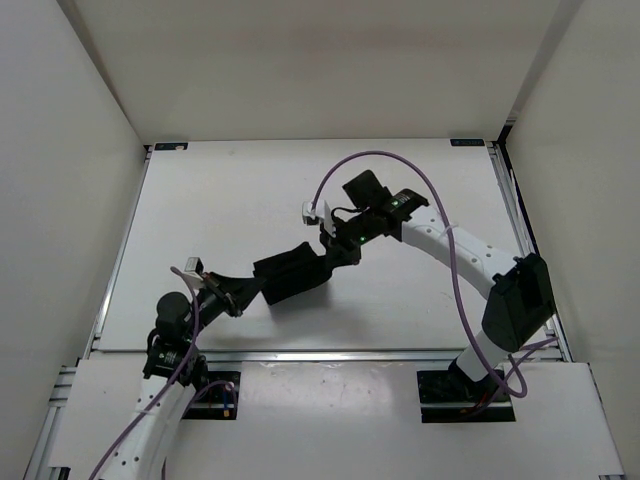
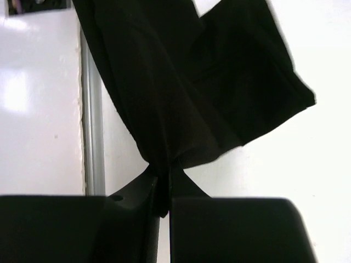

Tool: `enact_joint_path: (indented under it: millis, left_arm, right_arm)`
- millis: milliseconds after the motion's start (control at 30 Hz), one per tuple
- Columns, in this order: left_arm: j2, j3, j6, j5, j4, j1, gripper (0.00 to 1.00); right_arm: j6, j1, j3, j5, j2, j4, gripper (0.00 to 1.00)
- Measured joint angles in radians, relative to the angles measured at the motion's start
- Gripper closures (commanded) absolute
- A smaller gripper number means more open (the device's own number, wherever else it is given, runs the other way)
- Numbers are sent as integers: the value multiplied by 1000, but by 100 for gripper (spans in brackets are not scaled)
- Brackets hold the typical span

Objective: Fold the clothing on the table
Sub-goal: Fold the skirt

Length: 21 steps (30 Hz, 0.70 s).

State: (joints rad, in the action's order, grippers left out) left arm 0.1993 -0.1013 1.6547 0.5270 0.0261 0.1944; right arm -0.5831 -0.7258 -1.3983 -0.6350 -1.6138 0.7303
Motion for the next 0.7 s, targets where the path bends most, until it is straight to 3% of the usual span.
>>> enact_joint_path:
  millis: [333,700]
  left_arm:
    - [-47,43,52,30,41,-23,100]
    - [-42,45,89,-26,10,-46,100]
  right_arm:
    - [-108,20,0,-50,-33,29,100]
    - [-100,45,6,-105,-90,-30,100]
